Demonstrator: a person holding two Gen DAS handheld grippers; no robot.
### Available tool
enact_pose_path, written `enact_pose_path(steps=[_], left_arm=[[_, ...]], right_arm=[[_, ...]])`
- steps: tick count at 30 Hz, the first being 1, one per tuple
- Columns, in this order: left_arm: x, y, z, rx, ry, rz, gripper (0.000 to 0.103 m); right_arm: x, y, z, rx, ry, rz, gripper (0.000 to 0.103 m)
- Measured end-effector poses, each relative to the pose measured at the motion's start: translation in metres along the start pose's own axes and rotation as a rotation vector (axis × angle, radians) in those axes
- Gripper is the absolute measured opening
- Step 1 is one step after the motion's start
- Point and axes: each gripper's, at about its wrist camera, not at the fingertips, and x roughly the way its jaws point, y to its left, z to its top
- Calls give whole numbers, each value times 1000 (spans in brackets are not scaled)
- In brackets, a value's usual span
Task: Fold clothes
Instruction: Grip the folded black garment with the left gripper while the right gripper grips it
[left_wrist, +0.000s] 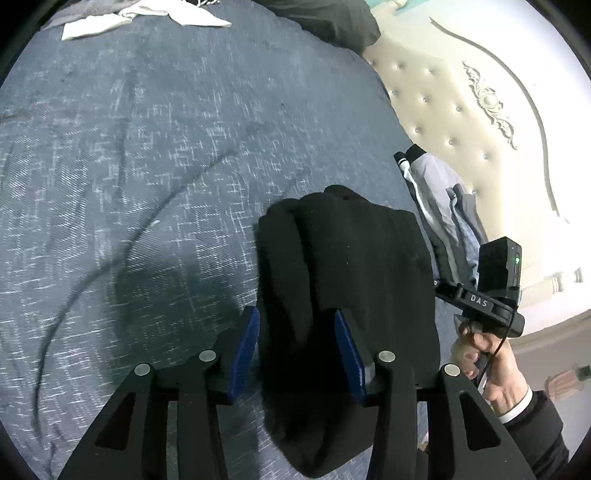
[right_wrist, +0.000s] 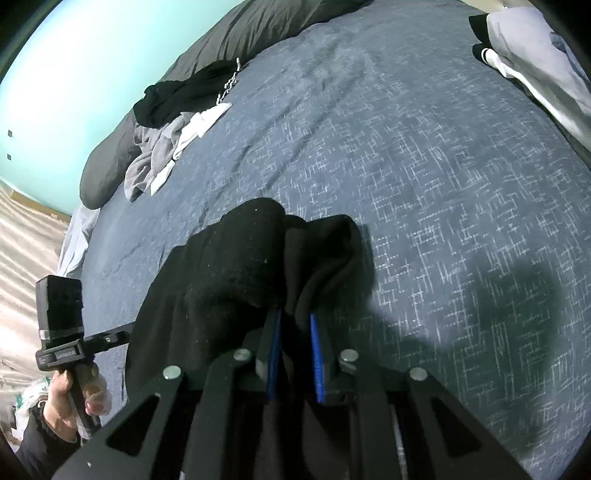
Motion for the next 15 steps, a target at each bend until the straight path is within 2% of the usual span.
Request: enact_pose_path(steps=[4,7,8,10,13,15], left_arm=[[10,6,-1,-32,17,-17,56],[19,9,-3,-33,35,-26,61],[22,10,-4,-39,33,-24,62],[27,12,-5,-49,35,-27,63],[30,16,-7,-66,37,-47,63],[30,17,-7,-76,33,-60,63]], right_arm=[[-3,-3,-4,20,7,20,18],[-8,-10,-8,72,19,35,25],[-10,-13,-9,90,23,44,32],[-15,-16,-12,106,25,70,36],[-23,-17,-16,110,26,118,53],[-28,-18,-19,115,32,148,54]])
